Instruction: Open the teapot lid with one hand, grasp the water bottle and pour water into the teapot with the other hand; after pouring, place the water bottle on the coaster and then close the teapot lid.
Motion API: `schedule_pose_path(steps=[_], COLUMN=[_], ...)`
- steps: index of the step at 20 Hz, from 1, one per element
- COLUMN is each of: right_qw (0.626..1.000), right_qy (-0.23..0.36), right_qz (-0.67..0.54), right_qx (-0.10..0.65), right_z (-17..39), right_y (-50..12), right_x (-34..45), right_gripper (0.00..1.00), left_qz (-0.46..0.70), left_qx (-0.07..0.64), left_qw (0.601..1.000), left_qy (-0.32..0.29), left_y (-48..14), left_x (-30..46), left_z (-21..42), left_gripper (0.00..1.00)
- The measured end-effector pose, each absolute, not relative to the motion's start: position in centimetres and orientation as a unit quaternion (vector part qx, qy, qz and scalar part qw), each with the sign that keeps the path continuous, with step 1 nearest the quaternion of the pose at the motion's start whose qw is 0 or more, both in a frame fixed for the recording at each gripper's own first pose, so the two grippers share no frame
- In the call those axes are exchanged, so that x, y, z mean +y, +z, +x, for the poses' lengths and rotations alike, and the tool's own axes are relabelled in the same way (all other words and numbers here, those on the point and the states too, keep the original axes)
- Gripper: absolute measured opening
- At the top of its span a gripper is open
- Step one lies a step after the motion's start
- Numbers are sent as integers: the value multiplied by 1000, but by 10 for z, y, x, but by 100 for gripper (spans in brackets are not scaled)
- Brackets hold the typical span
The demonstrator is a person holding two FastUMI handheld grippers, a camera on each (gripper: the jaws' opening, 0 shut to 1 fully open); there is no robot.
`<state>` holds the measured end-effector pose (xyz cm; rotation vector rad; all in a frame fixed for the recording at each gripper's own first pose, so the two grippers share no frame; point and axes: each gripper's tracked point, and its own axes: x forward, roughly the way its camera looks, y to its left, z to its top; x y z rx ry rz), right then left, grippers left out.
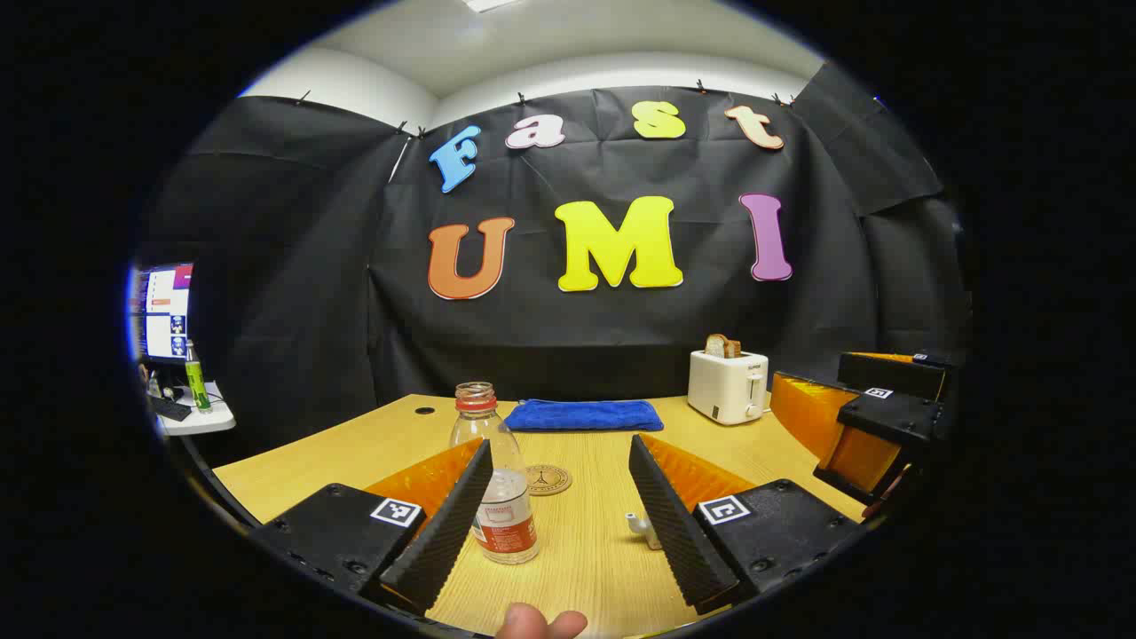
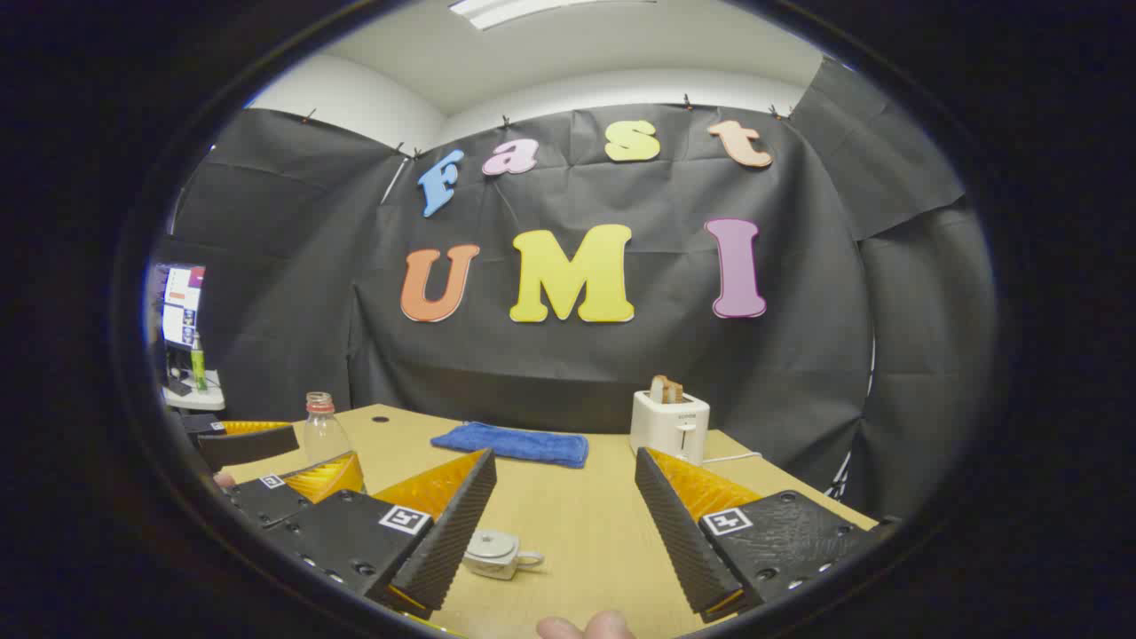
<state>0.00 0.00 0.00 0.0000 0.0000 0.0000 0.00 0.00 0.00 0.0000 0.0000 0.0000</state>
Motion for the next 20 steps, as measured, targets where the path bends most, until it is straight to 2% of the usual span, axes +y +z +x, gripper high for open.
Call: schedule_pose_path(steps=[3,20], right_qw=[1000,1000], right_qy=[5,21], right_qz=[3,15], right_qx=[3,18], right_z=[1,6], right_y=[-2,-16], right_x=[4,13], right_gripper=[97,95], left_qz=[-1,8], left_qx=[3,4], left_qw=[1000,1000], left_qy=[6,12], left_y=[-1,1], left_x=[5,10], left_z=[2,1], left_gripper=[97,97])
